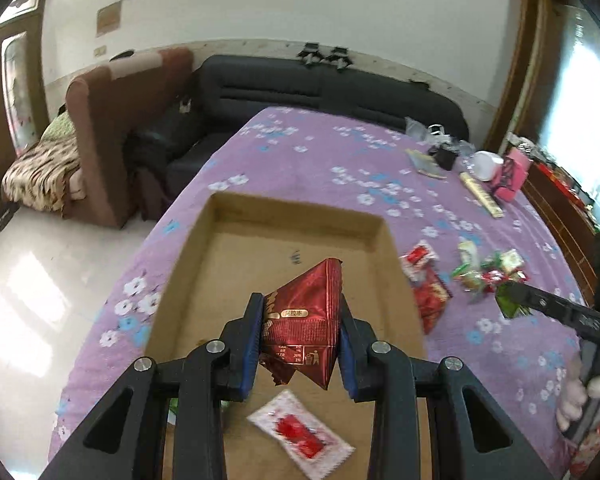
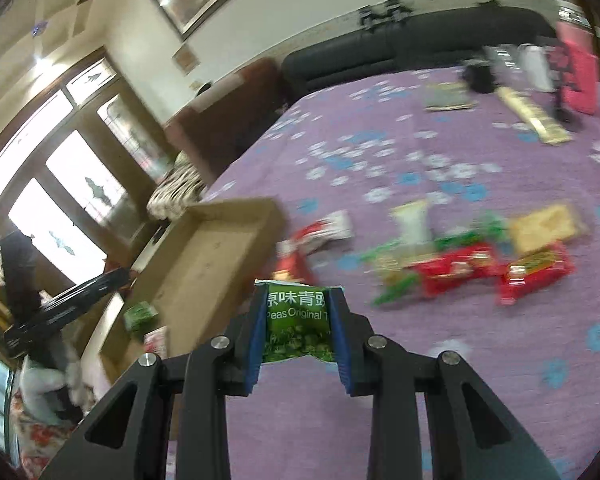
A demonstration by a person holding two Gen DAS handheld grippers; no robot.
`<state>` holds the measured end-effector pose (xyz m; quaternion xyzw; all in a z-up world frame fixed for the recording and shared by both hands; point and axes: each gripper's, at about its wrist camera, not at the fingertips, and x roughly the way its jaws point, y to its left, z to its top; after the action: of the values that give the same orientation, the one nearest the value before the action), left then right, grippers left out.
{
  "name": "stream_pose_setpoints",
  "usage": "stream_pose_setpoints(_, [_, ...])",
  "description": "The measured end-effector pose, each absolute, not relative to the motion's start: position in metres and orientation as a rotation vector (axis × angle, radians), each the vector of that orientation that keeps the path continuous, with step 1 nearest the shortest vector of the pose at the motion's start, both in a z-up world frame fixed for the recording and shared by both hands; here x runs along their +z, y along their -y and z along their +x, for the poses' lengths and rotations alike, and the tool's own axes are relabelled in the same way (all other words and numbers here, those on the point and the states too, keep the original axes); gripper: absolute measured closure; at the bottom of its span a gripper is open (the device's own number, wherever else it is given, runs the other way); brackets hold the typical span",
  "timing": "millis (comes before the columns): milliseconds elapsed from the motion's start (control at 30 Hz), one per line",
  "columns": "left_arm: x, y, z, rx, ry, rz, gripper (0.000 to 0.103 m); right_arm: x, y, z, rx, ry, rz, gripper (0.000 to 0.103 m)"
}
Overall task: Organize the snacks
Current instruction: 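Carry both bags over the box and open both tools to release them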
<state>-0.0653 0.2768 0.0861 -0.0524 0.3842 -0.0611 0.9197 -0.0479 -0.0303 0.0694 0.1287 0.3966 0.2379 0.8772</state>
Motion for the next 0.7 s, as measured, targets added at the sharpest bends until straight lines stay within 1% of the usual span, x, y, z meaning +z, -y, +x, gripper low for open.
stream_pose_setpoints(233, [0.059,-0.297,-0.037,-0.081,-0.860,-0.135,0.068,0.069,-0.065,-0.050,0.613,-0.885,0.148,0.074])
stream_pose_setpoints(500, [0.050,-0.312,-0.027,-0.068,-0.881,-0.168,0.068,0.048,-0.135,-0.047,0.645,-0.938,0.048,0.073])
stream_pose_setpoints(567, [0.051,-0.313,-0.027,-0.065,-0.878,-0.170,0.064,0.041,-0.144,-0.045,0.641,-0.952,0.041,0.073])
stream_pose_setpoints(633, [0.051,-0.314,-0.029,-0.063,-0.874,-0.179,0.053,0.036,-0.150,-0.043,0.638,-0.962,0.038,0.073])
stream_pose_setpoints(700, [0.052,-0.314,-0.033,-0.059,-0.864,-0.179,0.050,0.035,-0.152,-0.043,0.639,-0.954,0.037,0.072])
